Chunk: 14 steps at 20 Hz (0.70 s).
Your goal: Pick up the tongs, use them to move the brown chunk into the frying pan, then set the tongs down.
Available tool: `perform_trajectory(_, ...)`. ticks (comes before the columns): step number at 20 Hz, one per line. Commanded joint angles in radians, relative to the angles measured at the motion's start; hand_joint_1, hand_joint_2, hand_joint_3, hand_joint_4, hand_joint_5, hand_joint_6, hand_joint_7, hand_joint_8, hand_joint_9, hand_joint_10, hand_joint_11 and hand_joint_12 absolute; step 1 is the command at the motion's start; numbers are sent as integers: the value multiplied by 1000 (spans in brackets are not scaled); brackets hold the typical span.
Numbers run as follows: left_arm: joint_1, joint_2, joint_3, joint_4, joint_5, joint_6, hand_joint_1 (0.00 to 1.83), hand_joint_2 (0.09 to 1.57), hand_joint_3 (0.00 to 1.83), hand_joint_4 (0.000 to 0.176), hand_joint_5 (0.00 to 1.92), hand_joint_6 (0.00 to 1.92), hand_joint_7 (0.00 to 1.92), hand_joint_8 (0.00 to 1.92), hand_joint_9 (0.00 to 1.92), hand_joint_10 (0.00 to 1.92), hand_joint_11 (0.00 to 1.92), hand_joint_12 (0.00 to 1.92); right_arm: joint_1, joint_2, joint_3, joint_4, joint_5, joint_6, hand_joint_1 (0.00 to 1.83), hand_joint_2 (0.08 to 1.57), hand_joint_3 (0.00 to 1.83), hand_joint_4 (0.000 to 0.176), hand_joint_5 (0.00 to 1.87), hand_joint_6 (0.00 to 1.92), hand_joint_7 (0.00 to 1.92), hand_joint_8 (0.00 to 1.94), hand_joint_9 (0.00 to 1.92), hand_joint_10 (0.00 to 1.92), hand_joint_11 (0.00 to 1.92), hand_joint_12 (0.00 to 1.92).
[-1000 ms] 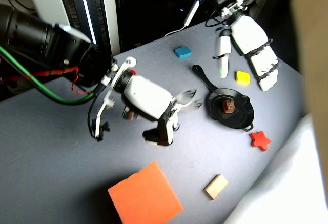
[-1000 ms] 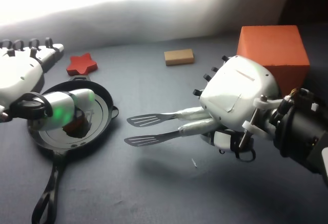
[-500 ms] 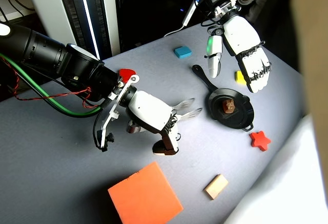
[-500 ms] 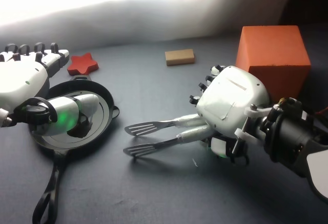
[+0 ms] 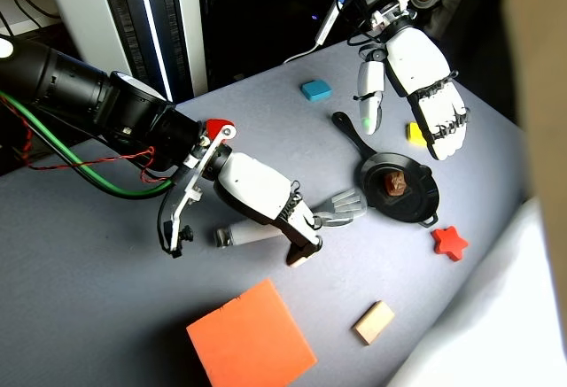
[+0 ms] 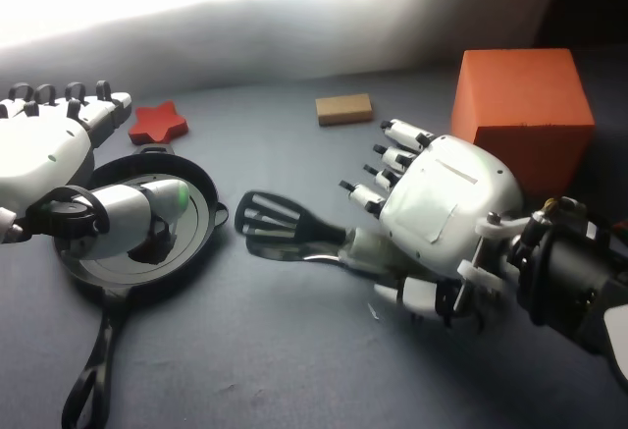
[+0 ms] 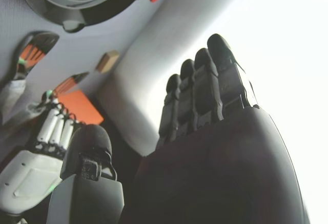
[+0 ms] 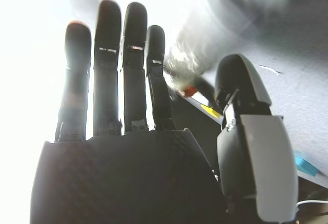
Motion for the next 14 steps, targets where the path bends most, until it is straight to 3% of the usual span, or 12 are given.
perform_trajectory(1,-7,7,7,62,-78,-1,105,1261,0,6,119,7,141,3,137,6,0,540,5,13,-18,-65,-78,-6,158,1121,0,0,160,148,329,3,233,267,0,1144)
perform_trajectory(7,-12,7,5,62,-78,-7,94,1267,1,7,113,1,133,0,128,1,0,503,11,63,-92,-48,-84,-22,158,992,0,0,108,24,156,2,134,65,0,700)
perform_trajectory(10,-19,7,4,62,-78,-13,105,1263,0,4,109,4,132,2,131,4,0,541,42,110,-126,58,-56,-48,83,972,0,0,143,24,185,7,152,43,0,571)
perform_trajectory(12,-24,9,2,62,-78,-14,87,1268,1,2,114,4,140,4,135,4,0,545,69,157,-161,125,-17,-60,73,979,0,0,161,26,219,14,185,48,0,664)
perform_trajectory(14,-35,10,-4,62,-64,-4,83,1270,1,0,118,3,148,3,145,5,0,580,112,223,-211,234,60,-131,85,985,0,0,241,47,326,33,319,88,0,1004)
